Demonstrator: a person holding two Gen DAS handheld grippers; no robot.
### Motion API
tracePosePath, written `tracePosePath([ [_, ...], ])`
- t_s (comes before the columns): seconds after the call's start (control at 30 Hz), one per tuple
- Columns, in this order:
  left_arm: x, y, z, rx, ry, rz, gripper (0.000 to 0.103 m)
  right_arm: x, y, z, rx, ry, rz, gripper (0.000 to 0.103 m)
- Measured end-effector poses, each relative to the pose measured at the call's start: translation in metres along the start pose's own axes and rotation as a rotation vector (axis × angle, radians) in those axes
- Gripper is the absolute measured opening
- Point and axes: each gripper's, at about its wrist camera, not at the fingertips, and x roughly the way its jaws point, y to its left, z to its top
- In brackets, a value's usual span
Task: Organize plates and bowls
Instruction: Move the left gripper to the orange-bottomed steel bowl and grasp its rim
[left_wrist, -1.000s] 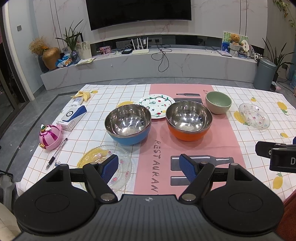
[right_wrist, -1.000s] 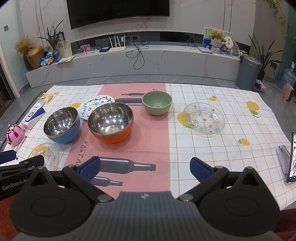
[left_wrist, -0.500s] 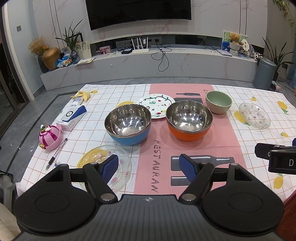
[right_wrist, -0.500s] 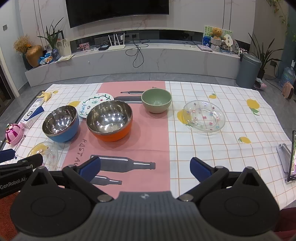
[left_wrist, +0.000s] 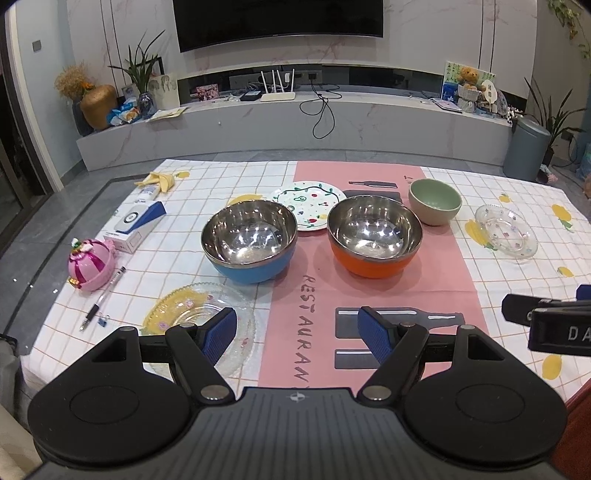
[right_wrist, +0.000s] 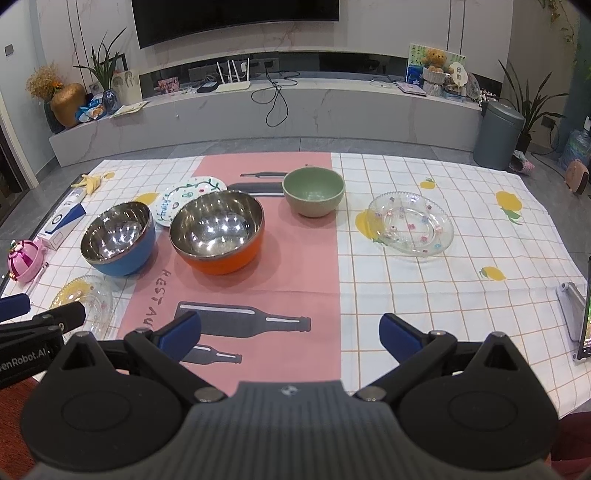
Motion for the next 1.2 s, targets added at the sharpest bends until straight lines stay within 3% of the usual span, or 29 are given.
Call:
tracePosePath([
  [0.33,0.024,0.005,0.014,-0.127,-0.066,-0.061,0.073,0.028,-0.001,0.011,0.010,-0.036,0.013,0.100],
  [0.53,0.046,0.005,0.029,-0.168,-0.109,-0.116,0.072,0.052,-0.004,0.031,0.004,-0.087,0.037,0.100],
  [0.7,0.067,0.002,0.045,-0.151,-0.139,-0.115,0.072,0.077,-0.009,0.056,0.047,-0.131,0.064,0.100],
  [0.83,0.086,0.000,0.055,-0.178,-0.166,-0.053,0.072,0.100,-0.007,0.075,0.058,-0.140,0.068,0.100],
  [0.9,0.096,-0.002,0.059,-0.188,-0.168,-0.024,0.072,0.115,-0.007,0.082,0.066,-0.135,0.066,0.100],
  [1.1,0.136,-0.005,0.065,-0.179,-0.067,-0.077,0.072,0.168,-0.011,0.099,0.096,-0.030,0.092,0.100],
  [1.2,0.147,-0.007,0.063,-0.188,-0.049,-0.098,0.072,0.185,-0.012,0.104,0.106,-0.018,0.090,0.097],
])
